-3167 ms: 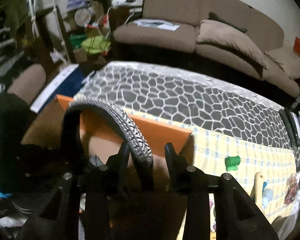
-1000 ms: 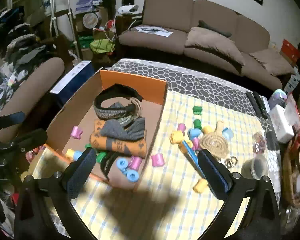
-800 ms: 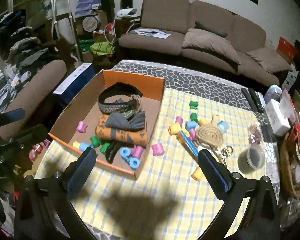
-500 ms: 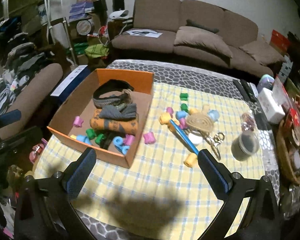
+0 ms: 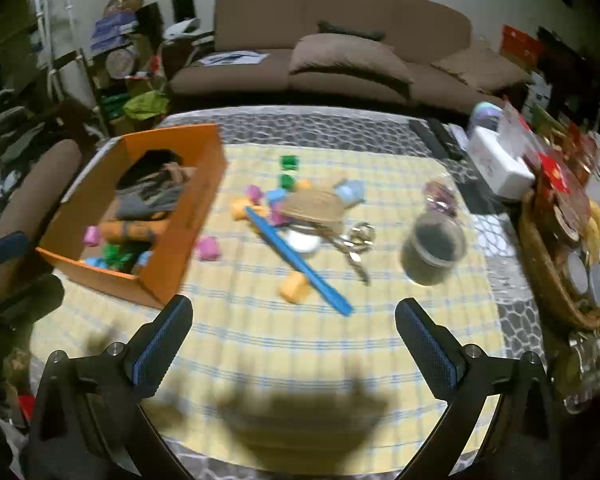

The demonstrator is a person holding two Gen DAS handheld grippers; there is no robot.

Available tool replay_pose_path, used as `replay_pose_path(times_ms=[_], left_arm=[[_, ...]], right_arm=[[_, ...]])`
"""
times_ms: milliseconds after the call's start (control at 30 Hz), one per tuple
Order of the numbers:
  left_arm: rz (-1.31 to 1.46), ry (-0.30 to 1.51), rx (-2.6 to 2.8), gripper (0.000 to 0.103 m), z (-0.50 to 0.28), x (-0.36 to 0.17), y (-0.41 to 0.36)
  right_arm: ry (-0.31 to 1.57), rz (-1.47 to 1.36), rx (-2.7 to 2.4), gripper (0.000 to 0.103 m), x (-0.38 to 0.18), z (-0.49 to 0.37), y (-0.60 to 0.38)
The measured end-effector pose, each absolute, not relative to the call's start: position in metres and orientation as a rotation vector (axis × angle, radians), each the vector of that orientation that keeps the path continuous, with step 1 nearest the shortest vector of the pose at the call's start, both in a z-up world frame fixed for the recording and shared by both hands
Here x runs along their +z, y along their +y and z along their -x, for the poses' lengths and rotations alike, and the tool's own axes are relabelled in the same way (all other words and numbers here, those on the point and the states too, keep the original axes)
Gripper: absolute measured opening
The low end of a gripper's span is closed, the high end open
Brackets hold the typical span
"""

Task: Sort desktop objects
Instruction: 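Withdraw both tools from the box back over the table items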

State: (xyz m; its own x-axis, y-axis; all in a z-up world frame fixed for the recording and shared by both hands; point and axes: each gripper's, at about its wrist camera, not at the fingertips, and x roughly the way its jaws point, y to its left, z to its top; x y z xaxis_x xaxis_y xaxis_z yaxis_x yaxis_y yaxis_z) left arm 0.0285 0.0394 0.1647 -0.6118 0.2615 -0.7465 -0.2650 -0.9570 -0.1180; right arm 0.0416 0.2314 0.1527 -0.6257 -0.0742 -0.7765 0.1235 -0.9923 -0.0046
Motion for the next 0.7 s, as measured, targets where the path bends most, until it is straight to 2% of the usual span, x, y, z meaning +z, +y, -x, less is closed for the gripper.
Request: replay_pose_path(times_ms=[700], left_arm=[[1.195,0.063,2.505,0.103,0.015,0.086,0.124]], right_arm=[[-0.112,-1.414,-2.919,0.102,0.093,0.009,0.355]])
